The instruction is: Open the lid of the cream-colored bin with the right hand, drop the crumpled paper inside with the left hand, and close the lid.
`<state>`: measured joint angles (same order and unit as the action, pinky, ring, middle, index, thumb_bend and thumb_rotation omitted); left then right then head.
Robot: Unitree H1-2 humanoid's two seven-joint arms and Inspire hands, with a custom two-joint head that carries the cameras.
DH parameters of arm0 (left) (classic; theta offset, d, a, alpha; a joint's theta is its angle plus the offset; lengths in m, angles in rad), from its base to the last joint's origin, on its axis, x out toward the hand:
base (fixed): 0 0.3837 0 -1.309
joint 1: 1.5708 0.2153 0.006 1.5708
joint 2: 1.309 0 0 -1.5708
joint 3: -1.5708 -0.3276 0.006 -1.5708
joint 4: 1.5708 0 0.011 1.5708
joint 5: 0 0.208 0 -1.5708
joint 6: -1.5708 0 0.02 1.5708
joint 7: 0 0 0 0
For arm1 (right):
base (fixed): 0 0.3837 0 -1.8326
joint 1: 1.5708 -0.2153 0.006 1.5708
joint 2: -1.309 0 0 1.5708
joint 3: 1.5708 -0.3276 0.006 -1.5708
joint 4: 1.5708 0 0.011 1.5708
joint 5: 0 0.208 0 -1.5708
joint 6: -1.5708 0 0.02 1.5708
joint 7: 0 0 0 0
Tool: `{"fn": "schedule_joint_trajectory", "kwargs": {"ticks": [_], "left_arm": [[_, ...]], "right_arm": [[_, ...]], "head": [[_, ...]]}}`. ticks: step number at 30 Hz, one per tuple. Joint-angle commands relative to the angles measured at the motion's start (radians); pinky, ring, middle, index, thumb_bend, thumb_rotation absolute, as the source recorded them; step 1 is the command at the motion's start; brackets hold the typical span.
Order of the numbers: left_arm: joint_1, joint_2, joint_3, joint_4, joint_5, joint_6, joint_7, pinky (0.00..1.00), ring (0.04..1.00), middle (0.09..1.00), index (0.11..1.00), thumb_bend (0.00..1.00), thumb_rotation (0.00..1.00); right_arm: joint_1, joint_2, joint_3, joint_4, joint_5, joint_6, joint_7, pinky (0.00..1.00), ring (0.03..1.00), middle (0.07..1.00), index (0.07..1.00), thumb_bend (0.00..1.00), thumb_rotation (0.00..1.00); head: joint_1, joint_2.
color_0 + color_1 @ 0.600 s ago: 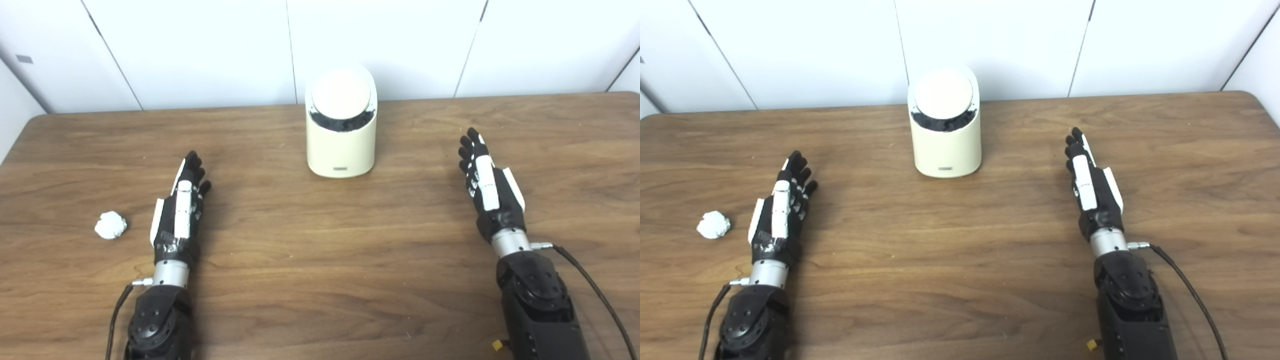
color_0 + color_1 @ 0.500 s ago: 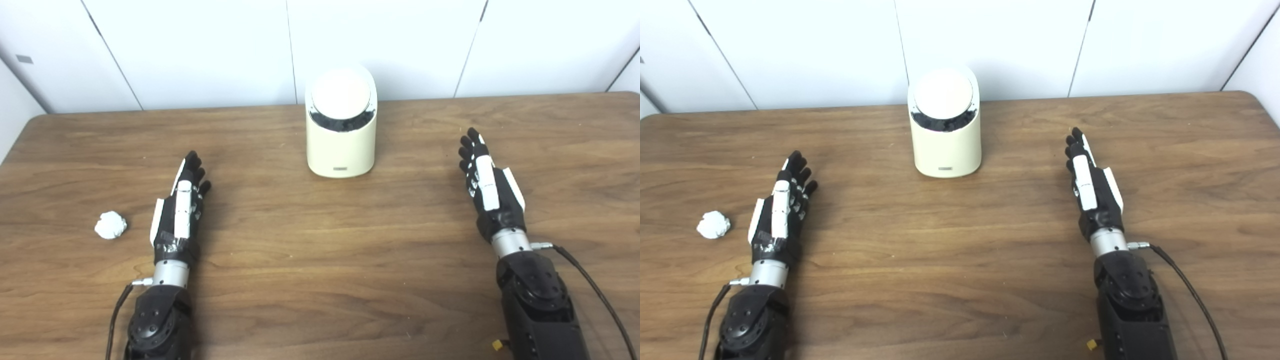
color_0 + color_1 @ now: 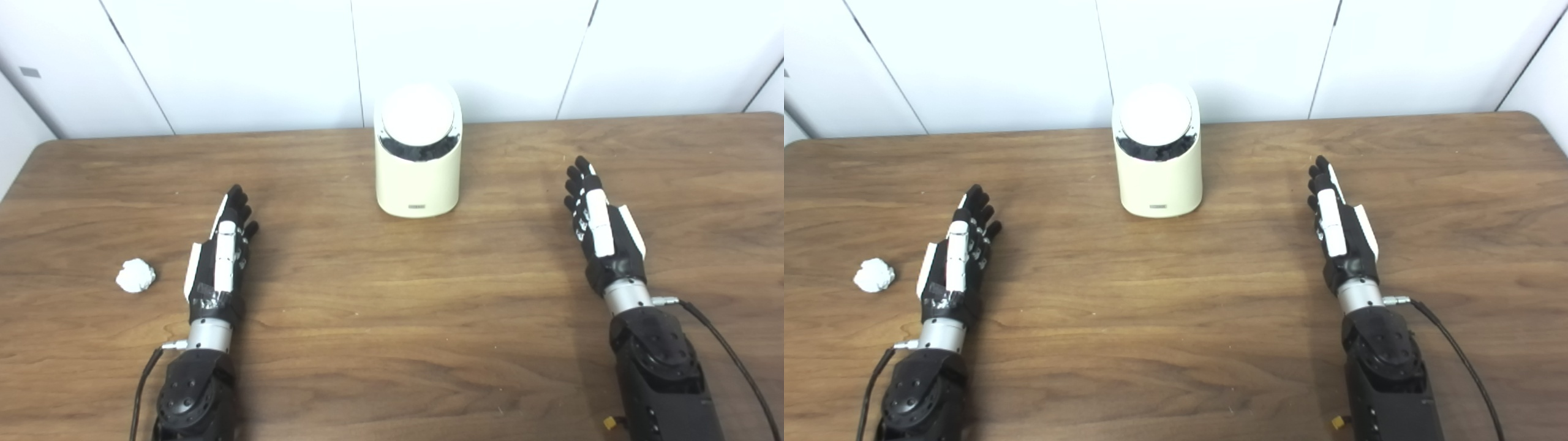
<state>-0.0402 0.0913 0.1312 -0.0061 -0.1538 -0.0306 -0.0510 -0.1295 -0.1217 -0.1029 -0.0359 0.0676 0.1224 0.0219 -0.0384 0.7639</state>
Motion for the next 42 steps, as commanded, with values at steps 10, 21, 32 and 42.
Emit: {"fn": "schedule_joint_trajectory", "kwargs": {"ticks": [10, 21, 32, 42], "left_arm": [[-0.030, -0.002, -0.004, 0.018, 0.016, -0.009, 0.015, 1.00, 1.000, 0.986, 0.994, 0.38, 0.94], [-0.001, -0.018, -0.015, -0.001, 0.024, -0.027, 0.010, 1.00, 1.000, 0.996, 0.998, 0.42, 0.92], [0.020, -0.038, -0.028, -0.046, 0.037, 0.010, 0.026, 1.00, 1.000, 0.997, 0.998, 0.42, 0.92], [0.029, -0.046, -0.033, -0.056, 0.034, 0.019, 0.027, 1.00, 1.000, 0.991, 0.994, 0.41, 0.93]], "right_arm": [[-0.046, -0.013, -0.011, -0.017, 0.024, -0.025, 0.010, 1.00, 0.997, 0.990, 1.000, 0.56, 1.00], [-0.039, -0.065, -0.008, -0.037, 0.013, -0.048, 0.038, 1.00, 0.985, 0.988, 0.996, 0.65, 0.85], [-0.161, -0.157, 0.013, -0.060, -0.018, 0.003, 0.083, 1.00, 0.975, 0.982, 0.996, 0.64, 0.70], [-0.275, -0.204, 0.078, -0.085, -0.146, 0.039, 0.093, 0.90, 0.991, 1.000, 0.967, 0.62, 0.70]], "head": [[0.009, -0.027], [0.000, -0.058], [0.015, -0.064], [0.011, -0.076]]}}
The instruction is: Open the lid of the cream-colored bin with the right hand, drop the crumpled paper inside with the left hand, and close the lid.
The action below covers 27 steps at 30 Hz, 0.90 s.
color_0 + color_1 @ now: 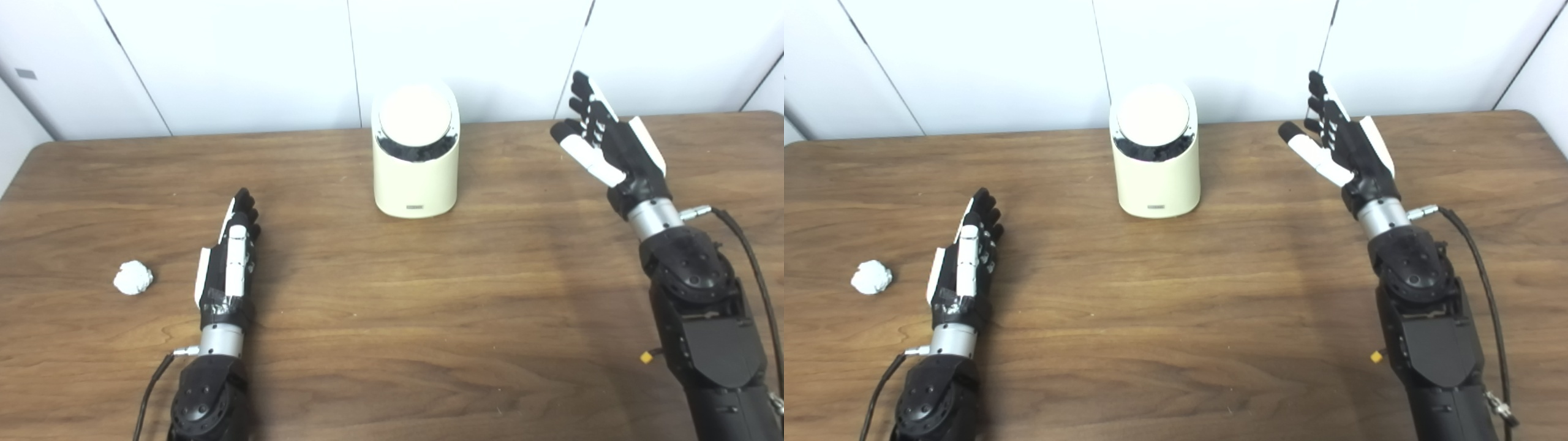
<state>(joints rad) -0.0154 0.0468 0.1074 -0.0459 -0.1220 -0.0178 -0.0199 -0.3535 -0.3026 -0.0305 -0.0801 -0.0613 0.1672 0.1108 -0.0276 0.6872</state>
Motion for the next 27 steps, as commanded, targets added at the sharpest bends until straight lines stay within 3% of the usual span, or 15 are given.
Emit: {"fn": "schedule_joint_trajectory", "kwargs": {"ticks": [1, 4, 14, 18, 27], "left_arm": [[0.004, -0.002, -0.009, -0.016, 0.000, 0.008, -0.003, 1.00, 1.000, 0.990, 0.993, 0.42, 0.93], [0.004, -0.002, -0.009, -0.011, -0.006, 0.002, -0.007, 1.00, 1.000, 0.990, 0.992, 0.42, 0.91], [0.008, -0.002, -0.011, -0.013, -0.007, 0.005, -0.006, 1.00, 1.000, 0.989, 0.996, 0.40, 0.88], [0.011, -0.004, -0.014, -0.011, 0.000, 0.004, -0.003, 1.00, 1.000, 0.985, 0.995, 0.39, 0.88], [0.016, -0.009, -0.021, 0.010, 0.005, -0.029, -0.001, 1.00, 0.995, 0.979, 0.987, 0.38, 0.89]], "right_arm": [[-0.064, -0.027, 0.016, -0.045, -0.041, 0.009, 0.006, 0.90, 0.992, 0.997, 0.968, 0.63, 0.72], [-0.098, -0.029, 0.048, -0.051, -0.096, 0.052, 0.012, 0.90, 0.965, 0.960, 0.967, 0.68, 0.76], [-0.234, -0.009, 0.149, -0.067, -0.228, 0.187, 0.033, 0.85, 0.898, 0.919, 0.937, 0.66, 0.70], [-0.286, -0.010, 0.204, -0.068, -0.303, 0.249, 0.055, 0.85, 0.904, 0.915, 0.934, 0.68, 0.71], [-0.349, -0.003, 0.244, 0.023, -0.330, 0.200, 0.075, 0.84, 0.920, 0.943, 0.945, 0.73, 0.65]], "head": [[0.000, 0.001], [-0.013, -0.011], [-0.025, -0.015], [-0.036, -0.043], [-0.029, -0.077]]}}
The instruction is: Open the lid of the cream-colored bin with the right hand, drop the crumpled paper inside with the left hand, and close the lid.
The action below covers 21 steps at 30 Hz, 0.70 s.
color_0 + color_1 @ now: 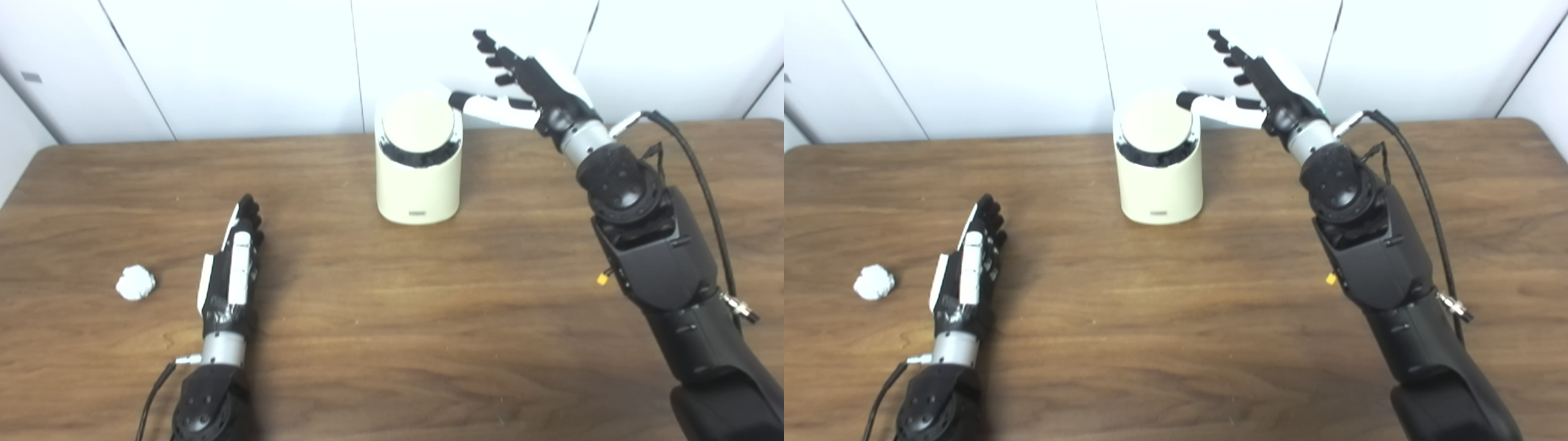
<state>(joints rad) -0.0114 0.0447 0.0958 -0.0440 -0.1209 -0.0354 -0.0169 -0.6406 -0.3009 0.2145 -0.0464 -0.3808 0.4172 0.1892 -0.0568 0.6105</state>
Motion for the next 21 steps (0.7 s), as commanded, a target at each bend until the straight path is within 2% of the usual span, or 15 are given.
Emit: {"fn": "schedule_joint_trajectory", "kwargs": {"ticks": [1, 6, 12, 21], "left_arm": [[0.013, -0.009, -0.009, 0.010, 0.003, -0.011, -0.003, 1.00, 0.992, 0.977, 0.985, 0.38, 0.88], [0.015, -0.012, -0.009, 0.007, -0.006, -0.005, -0.007, 1.00, 1.000, 0.986, 0.991, 0.36, 0.87], [0.018, -0.013, -0.015, 0.011, -0.006, -0.016, -0.013, 1.00, 1.000, 0.992, 1.000, 0.36, 0.86], [0.019, -0.022, -0.021, 0.011, -0.005, -0.014, -0.009, 1.00, 1.000, 0.998, 1.000, 0.37, 0.86]], "right_arm": [[-0.067, -0.004, 0.001, -0.002, -0.012, -0.052, -0.001, 0.85, 0.926, 0.947, 0.947, 0.73, 0.64], [-0.087, 0.008, 0.010, 0.035, -0.011, -0.045, 0.004, 0.89, 0.957, 0.965, 0.963, 0.75, 0.60], [-0.121, 0.026, 0.030, 0.103, -0.038, -0.070, -0.015, 0.85, 0.929, 0.952, 0.958, 0.80, 0.50], [-0.158, 0.045, 0.051, 0.165, -0.079, -0.096, -0.021, 0.83, 0.923, 0.941, 0.946, 0.80, 0.47]], "head": [[0.003, -0.008], [0.007, -0.019], [0.005, -0.022], [0.009, -0.015]]}}
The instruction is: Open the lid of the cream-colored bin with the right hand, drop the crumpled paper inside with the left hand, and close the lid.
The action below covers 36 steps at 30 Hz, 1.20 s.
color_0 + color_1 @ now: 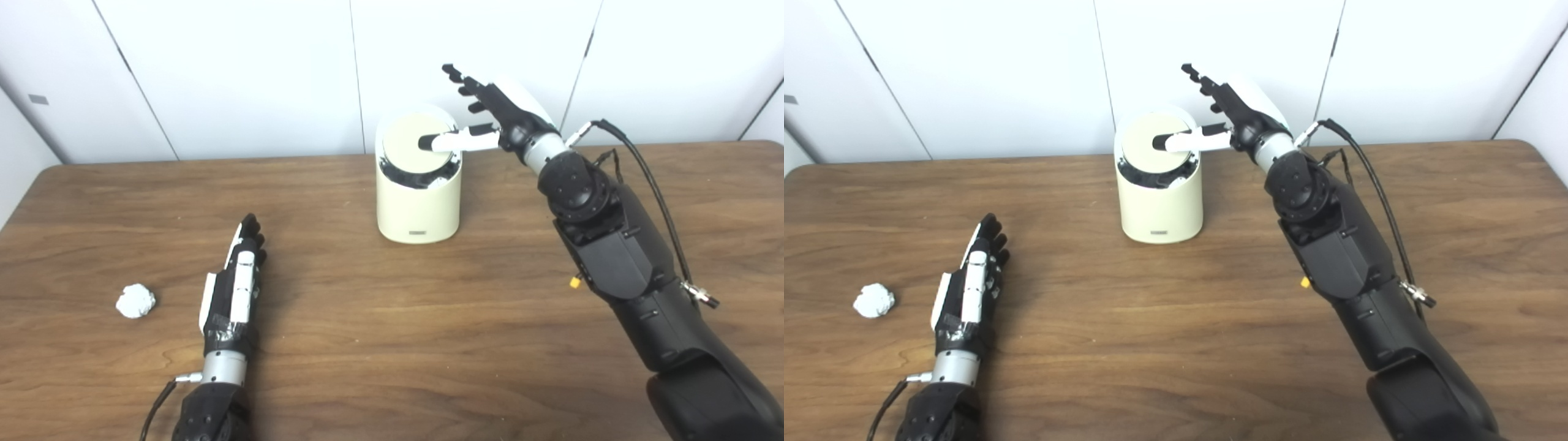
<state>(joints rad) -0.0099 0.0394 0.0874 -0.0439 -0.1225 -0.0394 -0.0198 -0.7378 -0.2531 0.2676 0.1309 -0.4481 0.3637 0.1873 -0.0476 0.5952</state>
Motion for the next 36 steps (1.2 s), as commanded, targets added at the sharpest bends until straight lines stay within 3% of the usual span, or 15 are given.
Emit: {"fn": "schedule_joint_trajectory", "kwargs": {"ticks": [1, 8, 19, 31, 36], "left_arm": [[0.017, -0.019, -0.014, 0.010, -0.004, -0.009, -0.005, 1.00, 1.000, 0.997, 1.000, 0.36, 0.86], [0.011, -0.030, -0.018, 0.019, 0.008, -0.010, 0.001, 1.00, 1.000, 0.990, 0.997, 0.36, 0.87], [0.004, -0.048, -0.022, 0.033, 0.018, -0.024, 0.013, 1.00, 0.993, 0.983, 0.988, 0.36, 0.85], [-0.001, -0.055, -0.021, 0.030, 0.025, -0.013, 0.020, 1.00, 0.990, 0.975, 0.969, 0.39, 0.82], [-0.001, -0.055, -0.021, 0.026, 0.027, -0.009, 0.021, 1.00, 0.988, 0.974, 0.970, 0.39, 0.82]], "right_arm": [[-0.063, -0.002, 0.002, -0.005, -0.019, -0.046, -0.019, 0.82, 0.921, 0.939, 0.946, 0.80, 0.47], [-0.078, 0.006, 0.010, 0.038, -0.026, -0.084, -0.017, 0.82, 0.920, 0.934, 0.950, 0.84, 0.51], [-0.096, 0.020, 0.005, 0.098, -0.039, -0.134, -0.046, 0.87, 0.941, 0.950, 0.947, 0.77, 0.49], [-0.095, 0.006, 0.003, 0.109, -0.056, -0.157, -0.049, 0.85, 0.932, 0.939, 0.939, 0.74, 0.42], [-0.093, -0.003, 0.008, 0.113, -0.082, -0.160, -0.054, 0.85, 0.935, 0.942, 0.943, 0.73, 0.44]], "head": [[0.004, 0.008], [0.018, 0.011], [0.024, 0.007], [0.021, 0.027], [0.020, 0.028]]}}
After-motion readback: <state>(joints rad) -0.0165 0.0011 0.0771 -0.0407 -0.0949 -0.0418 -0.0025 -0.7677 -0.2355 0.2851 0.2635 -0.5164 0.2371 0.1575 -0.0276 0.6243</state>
